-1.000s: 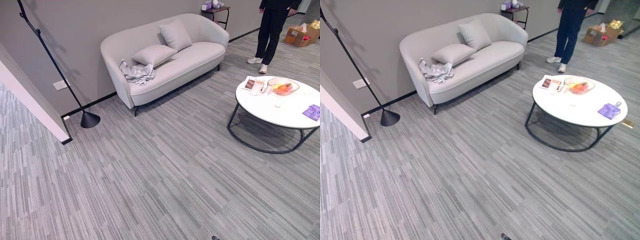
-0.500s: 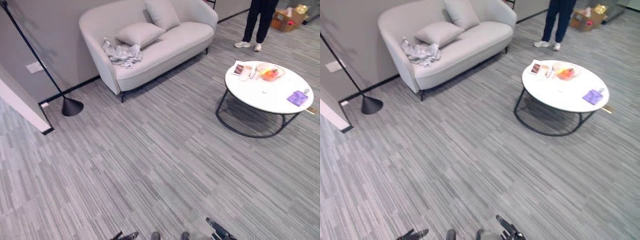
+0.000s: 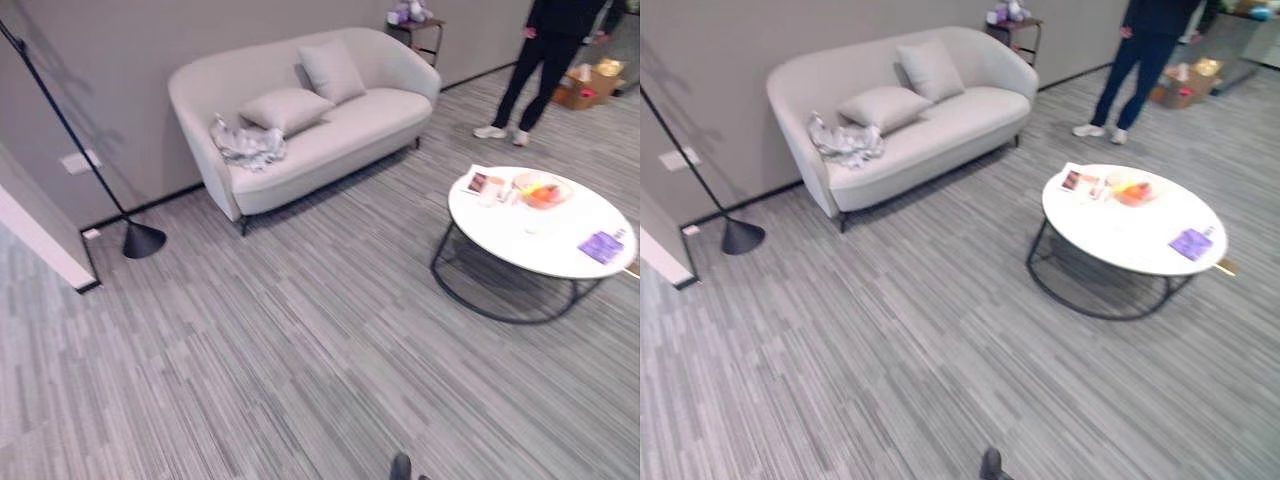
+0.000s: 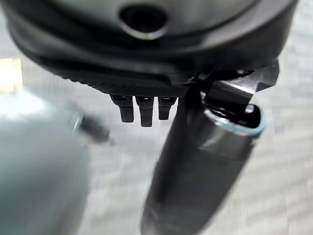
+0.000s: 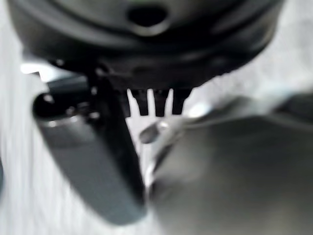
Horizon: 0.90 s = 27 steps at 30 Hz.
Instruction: Hang the clothes on the sofa on the clothes rack.
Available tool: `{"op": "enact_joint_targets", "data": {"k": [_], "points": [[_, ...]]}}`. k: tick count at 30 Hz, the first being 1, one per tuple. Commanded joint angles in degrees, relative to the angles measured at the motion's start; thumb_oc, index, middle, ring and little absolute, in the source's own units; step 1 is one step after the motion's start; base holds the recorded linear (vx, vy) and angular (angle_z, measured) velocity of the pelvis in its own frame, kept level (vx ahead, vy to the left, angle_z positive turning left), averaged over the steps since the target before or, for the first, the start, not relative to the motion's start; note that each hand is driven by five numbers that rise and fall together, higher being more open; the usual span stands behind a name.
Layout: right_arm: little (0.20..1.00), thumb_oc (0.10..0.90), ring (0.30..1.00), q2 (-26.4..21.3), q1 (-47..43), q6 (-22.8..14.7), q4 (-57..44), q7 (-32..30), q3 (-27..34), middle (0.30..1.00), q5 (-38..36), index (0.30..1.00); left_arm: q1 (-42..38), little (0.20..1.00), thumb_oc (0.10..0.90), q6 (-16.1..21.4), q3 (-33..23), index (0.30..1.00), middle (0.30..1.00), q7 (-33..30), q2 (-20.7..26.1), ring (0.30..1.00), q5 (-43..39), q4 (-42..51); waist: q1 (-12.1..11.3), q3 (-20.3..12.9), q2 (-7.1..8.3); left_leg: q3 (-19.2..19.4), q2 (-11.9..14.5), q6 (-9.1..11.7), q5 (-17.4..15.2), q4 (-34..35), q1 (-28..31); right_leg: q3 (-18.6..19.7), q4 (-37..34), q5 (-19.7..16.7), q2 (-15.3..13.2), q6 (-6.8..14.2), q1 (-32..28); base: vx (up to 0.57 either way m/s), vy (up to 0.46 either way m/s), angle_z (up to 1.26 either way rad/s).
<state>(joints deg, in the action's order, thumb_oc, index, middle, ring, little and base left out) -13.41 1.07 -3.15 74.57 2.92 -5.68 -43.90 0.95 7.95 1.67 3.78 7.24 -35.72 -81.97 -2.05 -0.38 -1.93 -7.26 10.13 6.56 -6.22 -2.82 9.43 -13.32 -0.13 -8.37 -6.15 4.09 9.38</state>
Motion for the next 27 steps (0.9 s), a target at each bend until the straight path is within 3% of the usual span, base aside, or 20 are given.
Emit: {"op": "enact_joint_targets", "data": {"k": [1,2,4,6,7,8,10,11,12,13,16,17,18,19,21,22,23,24,25,27], "points": [[0.9,0.8,0.9,2.5,-2.4,-3.8,-3.9,0.9,-1.4,0.9,10.9,0.9,-4.4,0.9,0.8,2.4,0.0,0.9,0.9,-1.6,3.8,0.9,1.3,1.0,0.1,1.6,2.46,-6.0,0.8,-0.9,2.0,0.6,-0.8,-0.1,0.4,4.1,-1.2,3.4,1.8,0.34,-0.328,0.1],[0.9,0.8,0.9,1.6,-3.4,-4.4,-6.4,-0.3,-5.1,0.9,15.8,0.9,-5.0,0.9,0.8,2.3,0.1,0.9,0.9,-1.6,4.1,0.9,1.1,2.3,-1.0,1.7,3.16,-5.9,1.7,-0.5,5.4,-5.9,-3.1,-1.2,-1.2,6.2,1.4,1.5,-0.9,0.35,-0.325,0.08],[0.9,0.8,0.9,1.1,-4.4,-5.0,-7.9,-1.6,-8.2,0.9,20.0,0.9,-5.4,0.9,0.8,2.0,0.2,0.9,0.9,-1.8,4.4,0.9,1.7,3.1,-2.8,2.5,4.02,-3.8,3.3,-0.7,9.5,-13.0,-4.9,-2.1,-3.5,7.8,3.8,-0.6,-4.9,0.42,-0.399,-0.05],[0.9,0.8,0.9,1.0,-5.9,-4.8,-8.7,-2.0,-10.4,0.9,22.0,0.9,-5.5,0.9,0.8,1.7,-0.3,0.9,0.9,-2.1,4.8,0.9,1.8,3.4,-3.7,4.0,5.97,0.3,4.4,-2.3,11.2,-18.6,-7.7,-2.7,-4.6,8.7,4.2,-1.6,-7.6,0.29,-0.306,-0.04],[0.9,0.8,0.9,0.7,-6.9,-4.6,-8.7,-1.7,-11.0,0.9,22.6,0.9,-5.5,0.9,0.8,1.7,-0.6,0.9,0.9,-2.0,5.0,0.9,1.9,3.3,-4.4,5.0,6.73,2.2,3.8,-3.1,9.8,-21.2,-9.2,-2.1,-4.8,8.8,3.9,-1.8,-8.8,0.29,-0.233,0.06],[0.9,0.8,0.9,-3.8,-8.9,-2.6,-9.9,2.1,-9.1,0.9,19.5,0.9,-5.3,0.9,0.8,1.8,-1.5,0.9,0.9,-1.8,6.3,0.9,2.6,2.7,-5.5,5.8,7.77,2.7,0.9,-3.9,6.5,-23.0,-11.5,-1.3,-4.9,9.2,3.7,-1.7,-9.4,0.26,-0.165,0.16],[0.9,0.8,0.9,-0.5,-11.8,-5.0,-14.4,-1.2,-12.3,0.9,21.4,0.9,-5.8,0.9,0.8,2.1,-1.4,0.9,0.9,-1.9,6.9,0.9,2.4,3.4,-8.1,7.2,8.39,2.8,-6.8,-5.0,2.1,-25.1,-19.5,-1.1,-4.9,10.3,3.3,-1.4,-10.6,0.21,-0.049,0.02],[0.9,0.8,0.9,0.1,-11.5,-5.1,-17.8,-1.8,-12.6,0.9,21.3,0.9,-5.3,0.9,0.8,2.3,-2.4,0.9,0.9,-2.2,6.8,0.9,1.6,3.4,-8.3,7.1,8.2,4.5,-9.5,-5.7,0.8,-20.6,-21.9,-0.9,-4.9,11.0,3.5,-1.1,-10.4,0.22,0.058,-0.03],[0.9,0.8,0.9,0.5,-11.1,-5.5,-20.7,-2.2,-12.4,0.9,21.4,0.9,-4.6,0.9,0.8,2.5,-3.8,0.9,0.9,-2.3,6.5,0.9,0.4,3.5,-8.7,7.2,7.58,6.4,-11.0,-6.0,1.9,-15.6,-23.8,-0.9,-4.9,12.0,4.3,-1.1,-10.9,0.49,0.139,-0.06],[0.9,0.8,0.9,0.4,-11.4,-6.1,-24.1,-3.5,-13.1,0.9,23.7,0.9,-2.3,0.9,0.8,2.0,-6.2,0.9,0.9,-1.9,5.6,0.9,-2.2,2.9,-10.8,6.1,4.81,9.9,-12.7,-5.1,11.8,-0.2,-28.2,-0.7,-4.9,14.7,8.7,-1.5,-12.8,0.41,0.106,0.07],[0.9,0.8,0.9,1.4,-13.2,-6.0,-24.3,-3.8,-13.7,0.9,25.2,0.9,-1.6,0.9,0.8,1.8,-7.8,0.9,0.9,-2.0,6.1,0.9,-2.7,0.8,-13.1,6.7,5.62,9.5,-14.4,-4.5,14.3,5.7,-30.9,1.5,-4.9,16.9,10.4,-2.1,-15.9,0.4,0.059,-0.02],[0.9,0.8,0.9,2.8,-13.8,-5.8,-23.8,-3.5,-15.0,0.9,26.3,0.9,0.2,0.9,0.8,0.8,-9.6,0.9,0.9,-1.3,6.3,0.9,-3.3,-1.5,-14.1,5.7,6.14,7.4,-15.3,-6.2,14.6,6.8,-28.8,2.6,-4.5,18.0,12.1,-2.8,-17.8,0.54,0.107,-0.44],[0.9,0.8,0.9,4.3,-13.6,-5.8,-23.2,-3.2,-15.3,0.9,25.8,0.9,0.6,0.9,0.8,0.4,-11.5,0.9,0.9,-1.3,6.9,0.9,-4.5,-2.6,-14.9,5.8,7.4,6.8,-15.9,-6.8,15.5,6.0,-27.5,3.1,-2.5,19.0,12.2,-2.8,-18.9,0.45,0.113,-0.4],[0.9,0.8,0.9,4.3,-13.7,-5.8,-23.2,-3.2,-15.3,0.9,25.8,0.9,0.6,0.9,0.8,0.4,-11.5,0.9,0.9,-1.3,6.9,0.9,-4.5,-2.6,-14.9,5.7,7.35,6.8,-15.8,-6.8,15.6,6.0,-27.6,3.2,-2.5,18.9,12.3,-2.8,-18.7,0.29,0.065,-0.55],[0.9,0.8,0.9,7.6,-12.9,-5.2,-22.8,-2.3,-17.0,0.9,24.1,0.9,1.6,0.9,0.8,-0.1,-13.6,0.9,0.9,-2.0,7.5,0.9,-5.9,-3.5,-16.0,3.9,10.83,8.5,-16.4,-7.9,14.3,4.8,-25.1,3.1,2.4,19.1,11.3,-0.6,-19.7,0.48,0.198,-0.16],[0.9,0.8,0.9,8.1,-12.5,-4.9,-22.8,-1.6,-17.8,0.9,23.9,0.9,1.8,0.9,0.8,0.1,-13.5,0.9,0.9,-2.1,7.6,0.9,-5.7,-3.2,-16.2,3.1,11.45,9.0,-16.5,-8.2,13.6,5.5,-23.9,2.8,4.7,18.7,10.9,0.7,-19.6,0.42,0.202,0.25],[0.9,0.8,0.9,8.1,-12.4,-4.9,-22.8,-1.6,-17.8,0.9,23.9,0.9,1.9,0.9,0.8,0.1,-13.5,0.9,0.9,-2.1,7.6,0.9,-5.7,-3.1,-16.2,3.1,11.5,9.0,-16.5,-8.2,13.6,5.6,-23.8,2.9,4.8,18.8,10.8,0.7,-19.6,0.36,0.237,-0.11],[0.9,0.8,0.9,8.0,-12.2,-4.8,-23.8,-0.8,-19.0,0.9,25.1,0.9,1.8,0.9,0.8,1.1,-11.9,0.9,0.9,-3.2,7.9,0.9,-3.2,-1.4,-15.7,2.7,11.72,9.5,-16.8,-8.8,12.2,6.4,-21.1,1.5,12.7,16.1,9.2,4.2,-17.3,0.22,0.164,-0.3],[0.9,0.8,0.9,8.0,-12.2,-4.8,-23.8,-0.8,-19.0,0.9,25.1,0.9,1.8,0.9,0.8,1.1,-11.9,0.9,0.9,-3.2,7.9,0.9,-3.2,-1.4,-15.8,2.5,11.61,9.5,-16.6,-8.8,12.3,6.4,-21.3,1.6,12.6,16.0,9.4,4.1,-17.1,0.31,0.247,-0.42],[0.9,0.8,0.9,7.6,-13.0,-4.9,-24.5,-1.2,-19.6,0.9,26.4,0.9,0.6,0.9,0.8,2.2,-8.9,0.9,0.9,-4.3,8.3,0.9,0.3,1.4,-15.1,3.2,10.43,9.0,-16.3,-9.6,10.6,7.3,-18.0,-1.4,23.7,11.4,5.9,8.1,-12.5,0.16,0.164,-0.35]]}}
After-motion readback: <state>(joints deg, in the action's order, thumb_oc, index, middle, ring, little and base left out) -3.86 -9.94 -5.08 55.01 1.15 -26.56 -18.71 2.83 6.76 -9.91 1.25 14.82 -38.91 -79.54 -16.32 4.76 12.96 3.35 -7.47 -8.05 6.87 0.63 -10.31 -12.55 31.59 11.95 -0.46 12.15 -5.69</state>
